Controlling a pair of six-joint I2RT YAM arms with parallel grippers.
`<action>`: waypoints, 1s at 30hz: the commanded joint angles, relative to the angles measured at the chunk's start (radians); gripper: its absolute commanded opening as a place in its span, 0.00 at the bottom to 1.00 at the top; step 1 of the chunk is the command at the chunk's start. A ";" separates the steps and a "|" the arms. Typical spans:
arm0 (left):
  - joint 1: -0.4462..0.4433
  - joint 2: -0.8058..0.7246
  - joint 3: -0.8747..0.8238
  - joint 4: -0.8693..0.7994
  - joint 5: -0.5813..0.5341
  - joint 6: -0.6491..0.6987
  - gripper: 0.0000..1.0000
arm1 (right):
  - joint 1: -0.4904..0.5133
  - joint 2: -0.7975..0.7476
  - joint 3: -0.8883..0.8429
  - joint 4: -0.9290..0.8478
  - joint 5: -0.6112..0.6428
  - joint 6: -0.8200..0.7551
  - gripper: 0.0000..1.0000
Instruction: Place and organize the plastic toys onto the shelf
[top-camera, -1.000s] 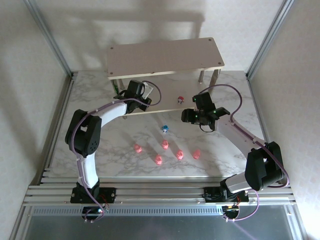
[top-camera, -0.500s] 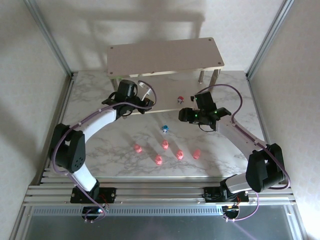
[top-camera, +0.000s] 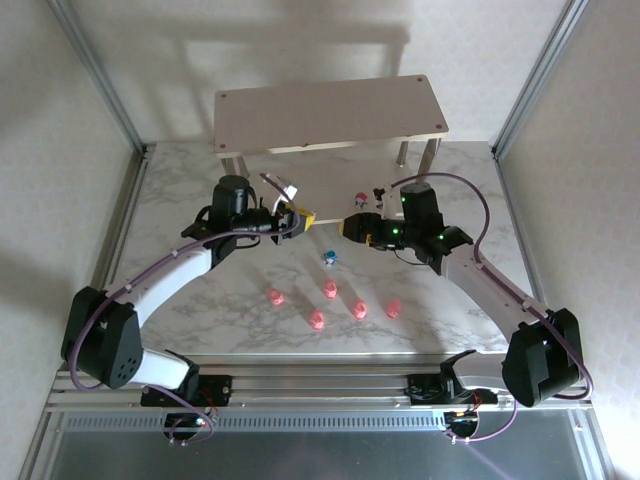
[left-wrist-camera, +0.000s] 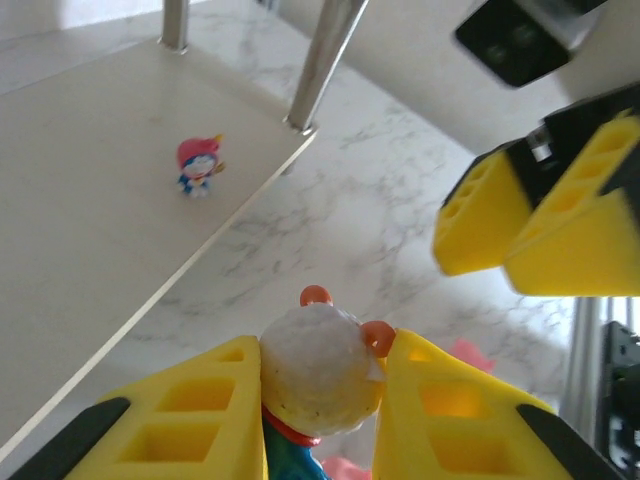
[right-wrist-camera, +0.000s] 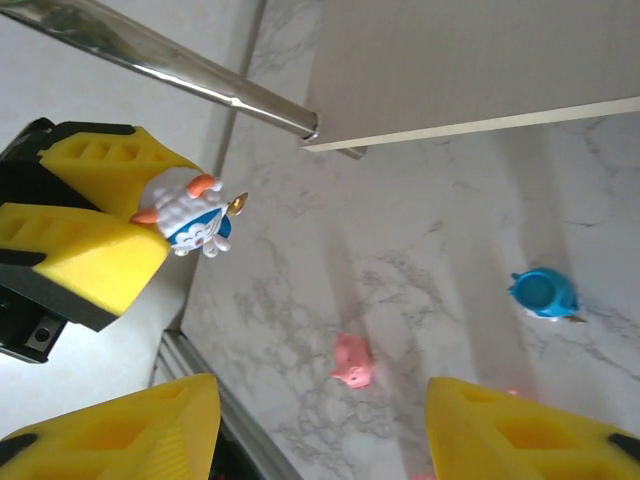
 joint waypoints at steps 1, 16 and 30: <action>-0.016 -0.051 -0.032 0.126 0.105 -0.077 0.05 | -0.005 -0.020 -0.041 0.158 -0.122 0.111 0.57; -0.061 -0.141 -0.101 0.247 0.157 -0.162 0.06 | 0.019 0.003 -0.126 0.618 -0.204 0.523 0.65; -0.085 -0.145 -0.073 0.214 0.141 -0.128 0.06 | 0.078 0.031 -0.080 0.617 -0.196 0.545 0.56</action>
